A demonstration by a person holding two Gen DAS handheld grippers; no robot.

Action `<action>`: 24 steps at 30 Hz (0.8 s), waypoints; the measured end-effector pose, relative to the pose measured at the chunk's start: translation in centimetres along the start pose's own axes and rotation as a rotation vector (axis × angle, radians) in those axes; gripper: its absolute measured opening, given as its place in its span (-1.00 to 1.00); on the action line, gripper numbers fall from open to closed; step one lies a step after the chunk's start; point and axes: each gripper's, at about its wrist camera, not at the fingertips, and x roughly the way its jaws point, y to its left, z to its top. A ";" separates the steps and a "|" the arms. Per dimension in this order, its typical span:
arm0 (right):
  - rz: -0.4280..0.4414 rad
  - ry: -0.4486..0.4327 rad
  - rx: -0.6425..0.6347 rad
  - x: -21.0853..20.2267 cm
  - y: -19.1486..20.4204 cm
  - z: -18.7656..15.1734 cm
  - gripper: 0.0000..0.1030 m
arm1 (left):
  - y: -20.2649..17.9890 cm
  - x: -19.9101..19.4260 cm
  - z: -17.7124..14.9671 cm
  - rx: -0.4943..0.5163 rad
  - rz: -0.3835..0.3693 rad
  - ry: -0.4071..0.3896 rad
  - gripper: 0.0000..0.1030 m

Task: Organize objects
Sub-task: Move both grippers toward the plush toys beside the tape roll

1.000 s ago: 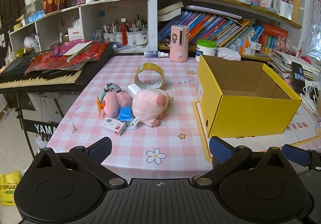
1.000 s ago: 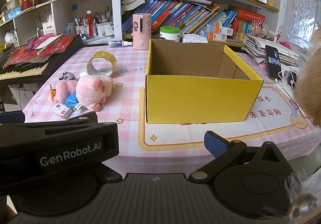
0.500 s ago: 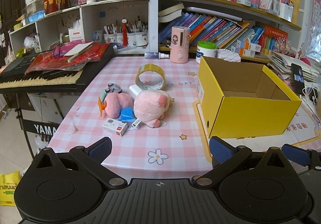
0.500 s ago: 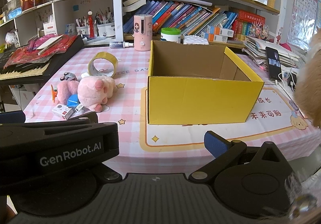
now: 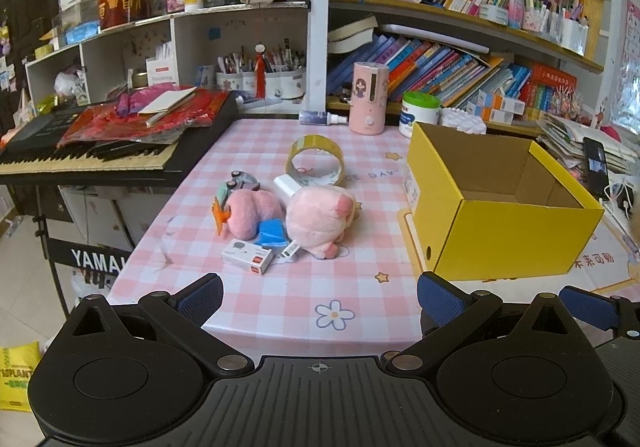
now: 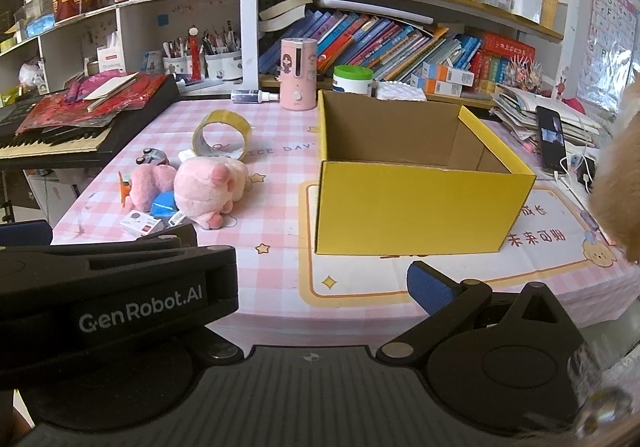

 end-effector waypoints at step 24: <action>0.051 -0.010 -0.064 0.2 2.5 0.1 1.00 | 2.4 0.0 -0.2 -0.061 0.020 -0.010 1.00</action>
